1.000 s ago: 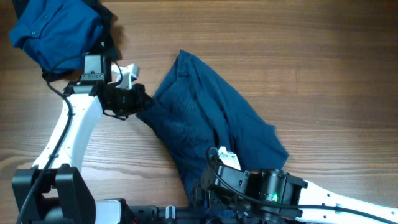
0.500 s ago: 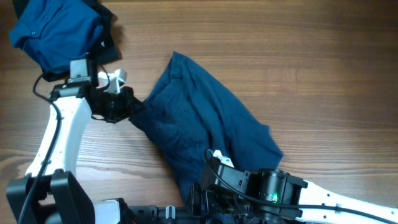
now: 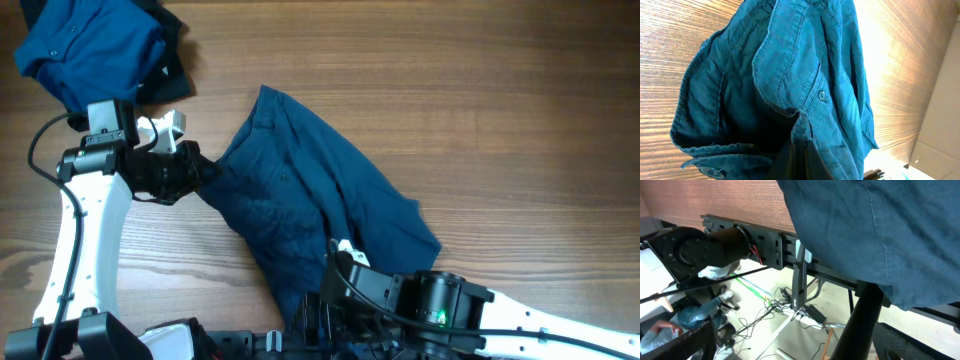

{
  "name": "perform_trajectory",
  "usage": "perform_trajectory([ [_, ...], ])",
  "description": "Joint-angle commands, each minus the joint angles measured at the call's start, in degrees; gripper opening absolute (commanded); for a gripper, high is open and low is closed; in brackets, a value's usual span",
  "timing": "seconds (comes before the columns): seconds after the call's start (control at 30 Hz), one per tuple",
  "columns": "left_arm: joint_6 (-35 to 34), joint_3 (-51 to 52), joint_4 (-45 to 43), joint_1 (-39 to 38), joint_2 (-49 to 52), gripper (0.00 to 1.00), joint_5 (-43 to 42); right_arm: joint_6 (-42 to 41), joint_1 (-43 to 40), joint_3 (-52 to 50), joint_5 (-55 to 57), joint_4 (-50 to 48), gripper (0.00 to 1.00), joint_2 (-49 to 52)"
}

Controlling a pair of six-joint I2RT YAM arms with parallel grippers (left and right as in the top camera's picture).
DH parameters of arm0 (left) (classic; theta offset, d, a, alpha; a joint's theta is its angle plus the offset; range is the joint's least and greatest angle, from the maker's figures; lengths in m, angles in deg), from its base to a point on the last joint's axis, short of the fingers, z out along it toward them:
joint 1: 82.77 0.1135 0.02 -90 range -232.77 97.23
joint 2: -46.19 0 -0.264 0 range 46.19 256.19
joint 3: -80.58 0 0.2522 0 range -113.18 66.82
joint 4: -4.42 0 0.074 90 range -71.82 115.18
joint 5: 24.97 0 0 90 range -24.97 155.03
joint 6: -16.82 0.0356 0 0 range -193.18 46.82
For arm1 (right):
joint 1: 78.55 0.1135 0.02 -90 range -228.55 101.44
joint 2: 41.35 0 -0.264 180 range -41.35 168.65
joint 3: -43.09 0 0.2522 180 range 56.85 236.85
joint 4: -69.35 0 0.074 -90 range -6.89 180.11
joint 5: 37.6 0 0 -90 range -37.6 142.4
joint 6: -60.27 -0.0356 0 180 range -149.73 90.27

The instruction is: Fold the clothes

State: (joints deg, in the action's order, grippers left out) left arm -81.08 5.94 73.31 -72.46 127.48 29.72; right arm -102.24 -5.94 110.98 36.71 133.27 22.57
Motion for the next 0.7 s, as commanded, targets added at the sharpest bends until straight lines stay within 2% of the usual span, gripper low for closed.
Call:
perform_trajectory([
  [0.0, -2.0, -0.6, 0.2, 1.2, -1.2, 0.04, -1.7, 0.3, 1.4, -0.3, -0.9, -0.5, 1.00, 2.6],
  [0.3, -2.0, -0.6, 1.7, 7.6, -1.2, 0.04, -1.7, -6.3, 2.8, -0.3, 0.2, -4.2, 1.00, 9.4],
  [0.67, -1.9, -0.6, 3.0, 13.0, -1.2, 0.04, -1.7, -14.6, 2.8, -0.3, 9.0, -3.8, 1.00, 9.7],
])
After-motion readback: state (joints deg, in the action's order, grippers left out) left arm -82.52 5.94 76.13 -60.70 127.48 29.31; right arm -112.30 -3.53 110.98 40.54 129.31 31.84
